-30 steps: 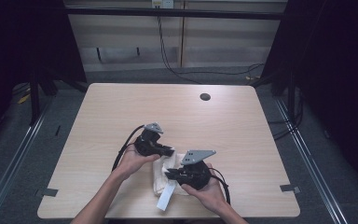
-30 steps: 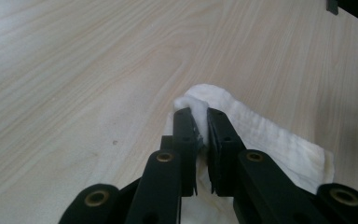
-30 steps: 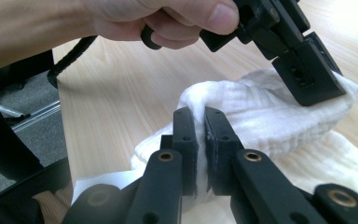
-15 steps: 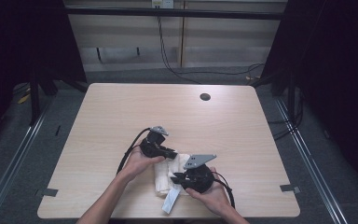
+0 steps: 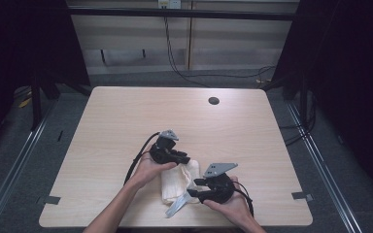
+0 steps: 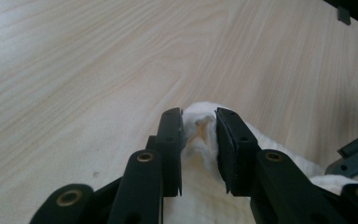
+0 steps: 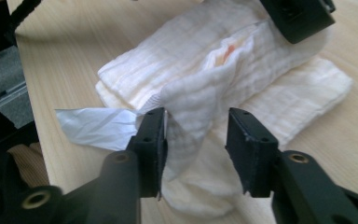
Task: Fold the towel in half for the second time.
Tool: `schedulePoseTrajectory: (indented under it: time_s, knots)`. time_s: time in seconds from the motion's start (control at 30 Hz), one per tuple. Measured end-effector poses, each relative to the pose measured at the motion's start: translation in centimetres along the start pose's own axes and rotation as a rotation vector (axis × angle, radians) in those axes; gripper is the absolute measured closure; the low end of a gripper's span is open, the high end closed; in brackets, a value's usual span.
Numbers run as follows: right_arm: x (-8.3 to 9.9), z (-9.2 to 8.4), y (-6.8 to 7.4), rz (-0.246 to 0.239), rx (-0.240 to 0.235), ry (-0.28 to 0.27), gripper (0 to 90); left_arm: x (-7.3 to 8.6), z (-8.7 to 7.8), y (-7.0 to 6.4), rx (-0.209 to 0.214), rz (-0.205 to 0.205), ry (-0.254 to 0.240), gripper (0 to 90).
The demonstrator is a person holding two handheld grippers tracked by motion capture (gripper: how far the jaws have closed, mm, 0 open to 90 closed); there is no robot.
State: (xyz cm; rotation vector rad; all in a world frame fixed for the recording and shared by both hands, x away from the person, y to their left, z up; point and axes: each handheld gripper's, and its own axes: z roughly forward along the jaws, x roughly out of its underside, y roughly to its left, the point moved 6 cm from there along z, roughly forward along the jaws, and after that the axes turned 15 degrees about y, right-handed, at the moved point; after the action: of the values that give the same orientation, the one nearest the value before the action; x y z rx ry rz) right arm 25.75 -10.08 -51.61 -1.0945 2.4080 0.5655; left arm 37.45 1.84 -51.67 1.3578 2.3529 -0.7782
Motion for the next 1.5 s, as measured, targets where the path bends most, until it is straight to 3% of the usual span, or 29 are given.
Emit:
schedulePoseTrajectory:
  time_s: [0.13,0.2,0.33,0.8,0.93,1.27,1.3,1.37,1.5]
  knots:
    - [0.0,-0.4,-0.3,0.012,0.006,-0.014,46.2,-0.2,-0.1,0.1,-0.003,-0.006,-0.011,66.7]
    - [0.0,-0.6,-0.7,0.021,0.032,-0.021,45.5,-0.4,-0.2,0.2,-0.014,-0.016,-0.037,61.2]
    - [0.3,-1.2,-1.5,0.042,0.037,-0.033,44.8,-0.5,-0.6,0.4,-0.008,-0.031,-0.060,52.9]
    - [1.2,-2.9,-3.2,0.076,0.057,-0.066,50.6,0.2,-2.6,0.8,0.000,-0.045,-0.075,49.0]
    - [0.7,-3.4,-4.0,0.080,0.061,-0.099,56.8,0.8,-3.2,0.3,0.001,-0.020,-0.056,51.3]
    - [0.2,-6.1,-5.3,0.095,0.101,-0.169,54.7,2.6,-5.8,-0.4,-0.008,-0.025,-0.063,47.7]
    - [0.4,-6.3,-5.4,0.095,0.106,-0.169,54.3,2.8,-6.1,-0.5,-0.012,-0.021,-0.057,46.9]
    - [0.8,-6.7,-5.5,0.104,0.120,-0.175,53.2,3.3,-6.5,-0.7,-0.060,-0.011,-0.032,43.9]
    - [1.6,-7.2,-5.7,0.129,0.138,-0.187,51.0,4.2,-7.7,-1.4,-0.085,0.002,-0.034,41.2]
